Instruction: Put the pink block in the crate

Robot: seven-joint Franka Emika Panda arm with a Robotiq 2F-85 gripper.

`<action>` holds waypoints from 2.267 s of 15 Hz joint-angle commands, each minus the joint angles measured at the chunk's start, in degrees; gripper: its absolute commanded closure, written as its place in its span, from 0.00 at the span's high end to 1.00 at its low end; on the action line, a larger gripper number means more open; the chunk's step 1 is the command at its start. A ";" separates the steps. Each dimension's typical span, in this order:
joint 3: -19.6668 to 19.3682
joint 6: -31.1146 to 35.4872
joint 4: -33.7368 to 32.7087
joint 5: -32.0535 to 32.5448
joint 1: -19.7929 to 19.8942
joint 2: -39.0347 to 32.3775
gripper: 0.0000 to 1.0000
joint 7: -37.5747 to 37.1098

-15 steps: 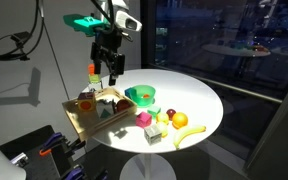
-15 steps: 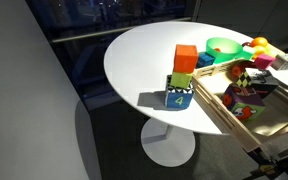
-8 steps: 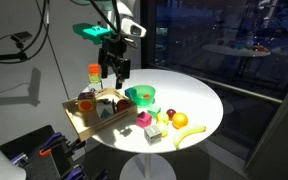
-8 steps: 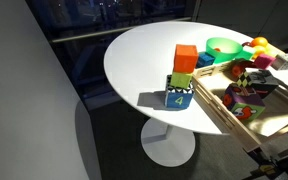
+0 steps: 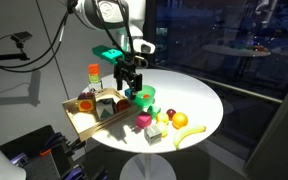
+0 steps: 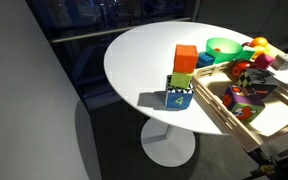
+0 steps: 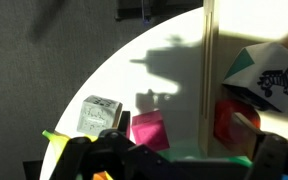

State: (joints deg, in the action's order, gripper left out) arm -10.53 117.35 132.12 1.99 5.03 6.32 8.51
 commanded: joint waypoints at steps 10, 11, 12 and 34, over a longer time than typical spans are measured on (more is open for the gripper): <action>0.92 16.02 0.01 2.61 2.05 -10.51 1.00 -2.37; 0.97 16.58 0.05 2.62 2.03 -11.12 1.00 -2.27; 1.06 17.41 0.23 2.53 2.00 -11.65 1.00 -1.86; 3.41 28.10 -0.07 0.39 2.31 -18.30 1.00 1.67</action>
State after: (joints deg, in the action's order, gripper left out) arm -8.08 144.17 132.30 3.45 6.27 -10.97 8.27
